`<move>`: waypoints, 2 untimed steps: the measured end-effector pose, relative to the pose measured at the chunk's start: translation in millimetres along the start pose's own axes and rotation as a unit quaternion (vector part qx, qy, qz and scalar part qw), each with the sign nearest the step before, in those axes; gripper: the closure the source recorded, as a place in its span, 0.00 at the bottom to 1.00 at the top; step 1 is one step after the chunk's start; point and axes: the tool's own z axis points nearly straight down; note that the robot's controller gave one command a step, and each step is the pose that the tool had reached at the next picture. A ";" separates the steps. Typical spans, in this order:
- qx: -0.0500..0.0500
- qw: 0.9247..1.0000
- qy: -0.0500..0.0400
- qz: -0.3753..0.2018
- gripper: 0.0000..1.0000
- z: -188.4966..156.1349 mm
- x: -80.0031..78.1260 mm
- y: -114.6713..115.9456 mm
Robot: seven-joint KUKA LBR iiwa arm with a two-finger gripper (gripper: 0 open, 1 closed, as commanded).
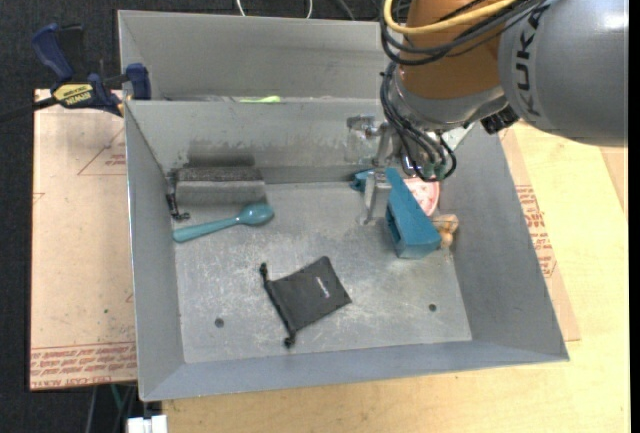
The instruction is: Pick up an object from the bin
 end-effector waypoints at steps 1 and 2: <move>0.000 1.000 -0.004 0.000 0.00 -5.1 -1.4 -0.2; 0.000 0.996 -0.005 -0.084 0.00 47.9 10.6 14.5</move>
Offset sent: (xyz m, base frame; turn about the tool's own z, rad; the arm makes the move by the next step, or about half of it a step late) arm -0.0363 0.0438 -0.1522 -0.5001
